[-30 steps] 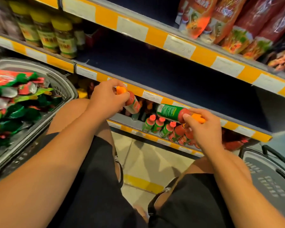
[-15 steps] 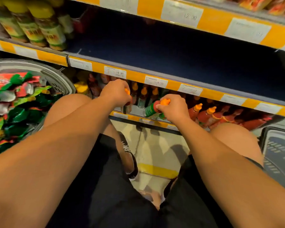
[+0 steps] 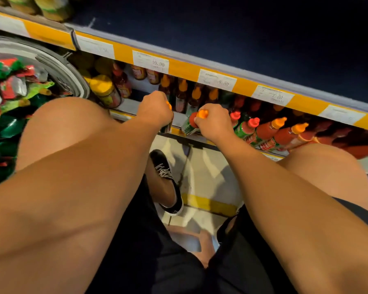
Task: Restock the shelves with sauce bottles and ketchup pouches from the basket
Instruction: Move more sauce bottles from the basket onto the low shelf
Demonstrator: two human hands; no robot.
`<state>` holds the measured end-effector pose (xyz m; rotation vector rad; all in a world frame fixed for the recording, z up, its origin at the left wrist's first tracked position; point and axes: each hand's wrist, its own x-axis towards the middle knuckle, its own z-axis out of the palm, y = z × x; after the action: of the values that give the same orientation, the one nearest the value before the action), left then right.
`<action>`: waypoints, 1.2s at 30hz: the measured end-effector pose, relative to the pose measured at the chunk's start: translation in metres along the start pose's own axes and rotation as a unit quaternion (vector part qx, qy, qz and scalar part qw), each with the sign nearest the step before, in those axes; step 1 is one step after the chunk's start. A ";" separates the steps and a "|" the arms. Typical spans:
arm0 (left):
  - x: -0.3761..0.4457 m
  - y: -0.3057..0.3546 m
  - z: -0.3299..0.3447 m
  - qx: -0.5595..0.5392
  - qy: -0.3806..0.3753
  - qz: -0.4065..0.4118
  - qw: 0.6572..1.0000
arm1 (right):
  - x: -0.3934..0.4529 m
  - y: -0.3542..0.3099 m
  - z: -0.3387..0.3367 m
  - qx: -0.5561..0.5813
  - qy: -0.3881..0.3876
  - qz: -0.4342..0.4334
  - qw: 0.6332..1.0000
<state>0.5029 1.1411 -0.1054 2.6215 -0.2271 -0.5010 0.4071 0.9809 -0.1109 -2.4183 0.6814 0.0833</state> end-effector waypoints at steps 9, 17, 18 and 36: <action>0.040 0.000 0.008 -0.023 0.030 -0.047 0.998 | 0.031 -0.013 0.024 0.041 -0.007 -0.013 0.999; 0.058 -0.011 0.011 -0.001 0.004 -0.081 0.997 | 0.052 -0.021 0.048 0.043 -0.012 -0.038 0.998; 0.059 -0.012 0.010 0.002 0.001 -0.078 0.997 | 0.054 -0.022 0.052 0.050 -0.010 -0.040 0.998; 0.076 -0.018 0.016 -0.041 0.005 -0.093 0.995 | 0.079 -0.031 0.087 0.041 -0.019 -0.042 0.998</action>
<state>0.5682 1.1322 -0.1511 2.5772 0.0422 -0.5480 0.4995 1.0168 -0.1806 -2.3569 0.5542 0.0661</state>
